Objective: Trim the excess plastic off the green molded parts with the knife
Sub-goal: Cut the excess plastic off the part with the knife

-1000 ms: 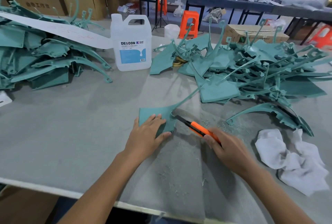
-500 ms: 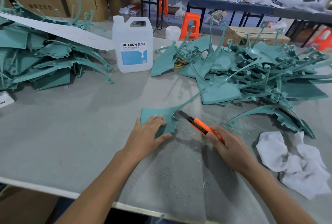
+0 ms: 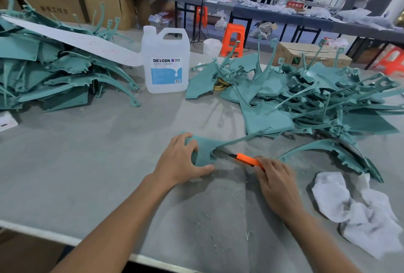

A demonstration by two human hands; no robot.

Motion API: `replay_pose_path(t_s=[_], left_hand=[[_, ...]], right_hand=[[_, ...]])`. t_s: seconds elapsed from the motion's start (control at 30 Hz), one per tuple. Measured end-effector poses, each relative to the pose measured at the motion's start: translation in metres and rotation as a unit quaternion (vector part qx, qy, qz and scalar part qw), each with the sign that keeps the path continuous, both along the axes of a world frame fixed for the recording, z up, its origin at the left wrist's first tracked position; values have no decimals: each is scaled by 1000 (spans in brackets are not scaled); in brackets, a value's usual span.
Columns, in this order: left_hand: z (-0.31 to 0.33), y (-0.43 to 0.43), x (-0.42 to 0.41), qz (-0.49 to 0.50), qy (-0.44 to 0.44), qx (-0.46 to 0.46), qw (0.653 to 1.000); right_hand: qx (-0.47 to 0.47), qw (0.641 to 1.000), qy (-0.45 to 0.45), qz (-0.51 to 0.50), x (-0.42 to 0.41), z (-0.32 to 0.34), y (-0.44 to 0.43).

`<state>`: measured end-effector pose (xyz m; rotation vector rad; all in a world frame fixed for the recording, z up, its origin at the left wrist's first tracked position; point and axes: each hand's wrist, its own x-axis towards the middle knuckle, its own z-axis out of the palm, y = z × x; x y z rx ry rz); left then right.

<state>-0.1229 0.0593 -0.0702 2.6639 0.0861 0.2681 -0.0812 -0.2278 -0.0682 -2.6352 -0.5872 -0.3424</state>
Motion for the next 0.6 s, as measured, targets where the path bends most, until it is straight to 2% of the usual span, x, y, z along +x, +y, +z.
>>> replay_pose_path(t_s=[0.2,0.6], left_hand=[[-2,4,-3,-15,-29,24,999],[-3,4,-3,-12,-35,22,999]], right_hand=[[-18,998,-48,30,-5,-3,1],[-13,997,-61,38,-5,-4,1]])
